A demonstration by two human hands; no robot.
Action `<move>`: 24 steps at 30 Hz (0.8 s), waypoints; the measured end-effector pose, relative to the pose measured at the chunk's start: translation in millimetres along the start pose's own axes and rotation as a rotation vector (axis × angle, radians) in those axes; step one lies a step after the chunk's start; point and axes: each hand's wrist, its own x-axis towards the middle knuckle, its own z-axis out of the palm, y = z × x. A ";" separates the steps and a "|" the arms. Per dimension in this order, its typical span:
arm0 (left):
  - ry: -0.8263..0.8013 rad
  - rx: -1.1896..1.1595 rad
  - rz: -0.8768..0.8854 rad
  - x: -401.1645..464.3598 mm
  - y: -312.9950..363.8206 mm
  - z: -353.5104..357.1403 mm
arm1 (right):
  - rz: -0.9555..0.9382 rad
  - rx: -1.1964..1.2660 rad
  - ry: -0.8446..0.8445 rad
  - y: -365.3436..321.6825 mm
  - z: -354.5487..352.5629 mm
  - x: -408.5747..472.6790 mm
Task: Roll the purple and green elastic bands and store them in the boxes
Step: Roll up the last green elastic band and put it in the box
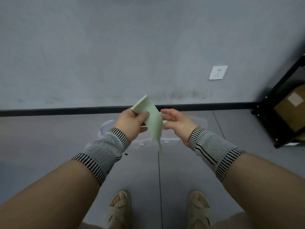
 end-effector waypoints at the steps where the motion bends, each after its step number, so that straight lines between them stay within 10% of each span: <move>1: 0.008 -0.040 -0.009 -9.0 6.7 -1.0 | -0.011 -0.052 -0.021 0.0 2.0 -6.7; 7: 0.160 -0.081 0.016 -48.3 28.5 -14.6 | 0.022 -0.270 0.036 5.5 2.0 -41.2; 15: 0.513 0.776 0.332 -57.2 -2.0 -21.0 | -0.183 -0.348 0.150 -4.0 16.3 -52.1; 18: 0.288 0.911 0.607 -55.5 -21.4 -9.3 | -0.279 -0.483 0.092 -0.8 24.6 -49.6; 24: 0.001 0.550 0.285 -47.1 -39.1 8.3 | -0.290 -0.434 -0.008 -0.7 17.6 -44.1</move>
